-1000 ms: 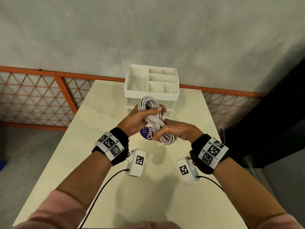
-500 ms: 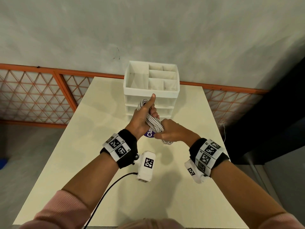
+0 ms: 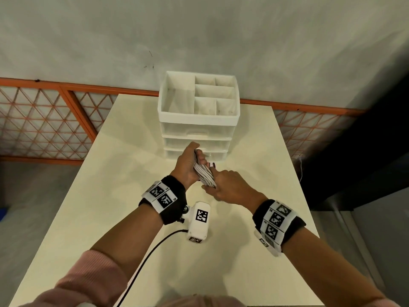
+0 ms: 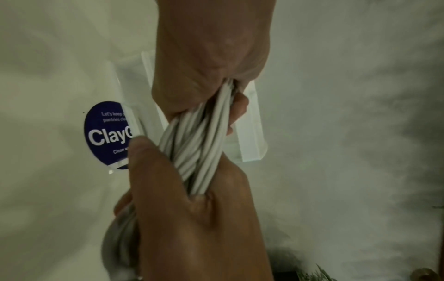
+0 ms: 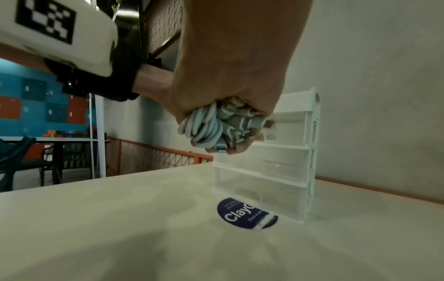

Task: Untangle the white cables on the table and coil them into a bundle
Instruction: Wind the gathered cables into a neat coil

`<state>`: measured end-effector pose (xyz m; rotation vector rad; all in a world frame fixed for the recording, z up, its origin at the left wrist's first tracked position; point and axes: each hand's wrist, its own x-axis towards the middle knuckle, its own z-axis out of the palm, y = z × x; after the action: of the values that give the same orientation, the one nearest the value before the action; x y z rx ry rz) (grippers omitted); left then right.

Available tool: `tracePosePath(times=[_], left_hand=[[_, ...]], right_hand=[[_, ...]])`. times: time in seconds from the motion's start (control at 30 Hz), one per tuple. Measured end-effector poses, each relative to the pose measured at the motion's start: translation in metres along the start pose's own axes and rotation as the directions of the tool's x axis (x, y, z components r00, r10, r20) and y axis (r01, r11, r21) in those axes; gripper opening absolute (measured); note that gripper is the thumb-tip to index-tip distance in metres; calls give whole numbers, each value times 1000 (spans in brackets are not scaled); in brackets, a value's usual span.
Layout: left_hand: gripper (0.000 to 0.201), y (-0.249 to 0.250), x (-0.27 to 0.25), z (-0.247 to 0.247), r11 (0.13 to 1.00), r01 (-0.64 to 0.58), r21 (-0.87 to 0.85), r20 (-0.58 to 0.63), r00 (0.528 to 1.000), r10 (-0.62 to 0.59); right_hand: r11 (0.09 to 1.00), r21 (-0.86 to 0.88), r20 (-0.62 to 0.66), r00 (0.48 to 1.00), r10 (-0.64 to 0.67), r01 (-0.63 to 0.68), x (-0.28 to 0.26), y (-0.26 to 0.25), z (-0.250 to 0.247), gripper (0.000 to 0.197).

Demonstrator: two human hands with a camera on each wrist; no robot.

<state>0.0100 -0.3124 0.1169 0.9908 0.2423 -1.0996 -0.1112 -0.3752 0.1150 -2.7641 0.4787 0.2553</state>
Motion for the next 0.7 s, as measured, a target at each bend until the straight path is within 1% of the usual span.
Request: tracePosePath(times=[0.07, 0.1, 0.17, 0.23, 0.27, 0.3, 0.37, 0.43, 0.57, 0.63, 0.7], left_hand=[[40, -1, 8, -3, 997, 76, 34, 50, 996, -78], [35, -1, 11, -2, 992, 116, 54, 77, 990, -120], [31, 0, 26, -4, 983, 141, 115, 74, 986, -150], [47, 1, 37, -7, 984, 126, 123, 72, 988, -135], [54, 2, 45, -7, 990, 106, 97, 69, 991, -113], [55, 3, 52, -7, 996, 71, 46, 57, 996, -74], [48, 6, 62, -7, 999, -22, -35, -25, 999, 21], [45, 7, 71, -9, 994, -86, -66, -64, 995, 82], [41, -4, 75, -15, 994, -107, -39, -92, 990, 103], [42, -13, 72, -19, 991, -128, 29, -126, 983, 131], [46, -25, 67, -22, 982, -155, 104, -130, 977, 168]], right_hand=[[999, 36, 39, 999, 18, -20, 3, 10, 2, 43], [995, 96, 72, 997, 28, -35, 6, 16, 3, 42], [970, 232, 144, 989, 38, -72, 10, 28, 2, 38], [936, 335, 191, 981, 42, -106, 15, 41, 0, 35], [922, 368, 208, 977, 49, -124, 17, 48, 0, 34], [913, 385, 220, 974, 54, -137, 18, 52, 0, 35], [906, 395, 237, 969, 63, -155, 20, 61, -1, 36], [900, 404, 244, 968, 65, -163, 20, 66, -3, 37], [888, 430, 243, 968, 62, -165, 20, 72, -12, 42], [894, 429, 225, 974, 37, -133, 22, 73, -22, 43], [915, 396, 206, 979, -4, -80, 30, 71, -36, 44]])
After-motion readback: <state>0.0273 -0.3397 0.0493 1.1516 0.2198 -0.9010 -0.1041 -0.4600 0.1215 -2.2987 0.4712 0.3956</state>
